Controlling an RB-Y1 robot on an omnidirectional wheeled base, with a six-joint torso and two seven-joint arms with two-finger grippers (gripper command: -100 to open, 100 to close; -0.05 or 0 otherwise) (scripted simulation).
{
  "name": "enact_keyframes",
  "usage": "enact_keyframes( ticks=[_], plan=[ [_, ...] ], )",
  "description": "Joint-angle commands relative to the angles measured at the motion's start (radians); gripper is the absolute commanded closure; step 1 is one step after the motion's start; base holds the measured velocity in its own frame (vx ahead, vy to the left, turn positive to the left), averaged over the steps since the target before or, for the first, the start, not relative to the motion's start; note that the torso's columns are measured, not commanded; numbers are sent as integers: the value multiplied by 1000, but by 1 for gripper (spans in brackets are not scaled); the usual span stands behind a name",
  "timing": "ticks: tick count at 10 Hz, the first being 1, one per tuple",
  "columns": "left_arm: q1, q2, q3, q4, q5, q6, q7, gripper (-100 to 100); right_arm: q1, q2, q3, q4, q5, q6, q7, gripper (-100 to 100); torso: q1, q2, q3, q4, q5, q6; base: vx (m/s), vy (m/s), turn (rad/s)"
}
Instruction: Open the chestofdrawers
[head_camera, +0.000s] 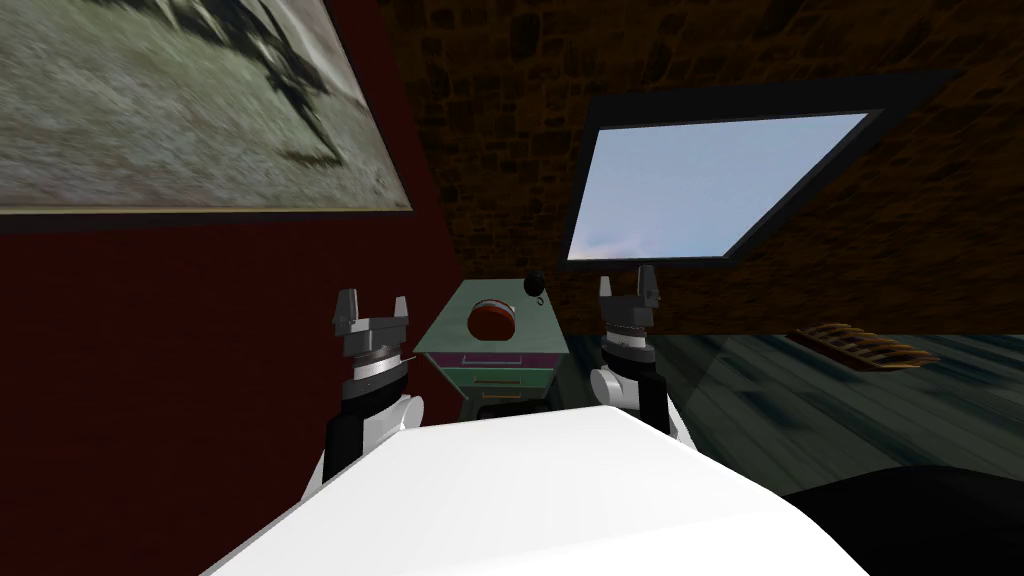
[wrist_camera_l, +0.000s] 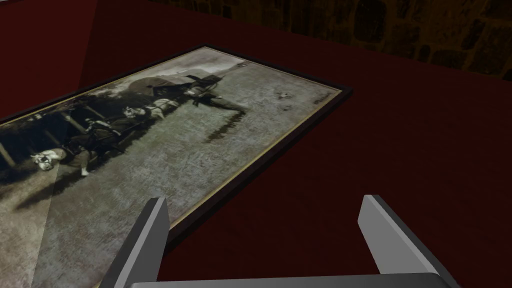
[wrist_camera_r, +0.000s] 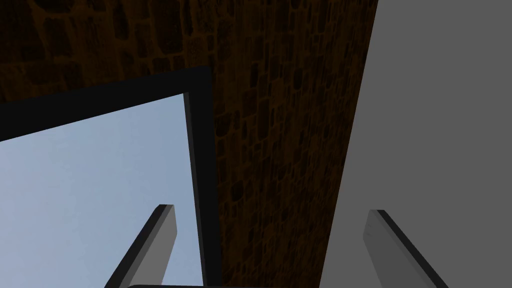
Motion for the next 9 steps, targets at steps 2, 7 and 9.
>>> enact_keyframes(
  ticks=[2,7,9],
  plan=[
    [0,0,0,0,0,0,0,0,0,0,0,0,0,0,0,0,0,104,-209,105,0,0,0,0,0],
    [0,0,0,0,0,0,0,0,0,0,0,0,0,0,0,0,0,470,-939,470,0,0,0,0,0],
    [0,0,0,0,0,0,0,0,0,0,0,0,0,0,0,0,0,618,-1234,617,0,0,0,0,0]
  ],
)
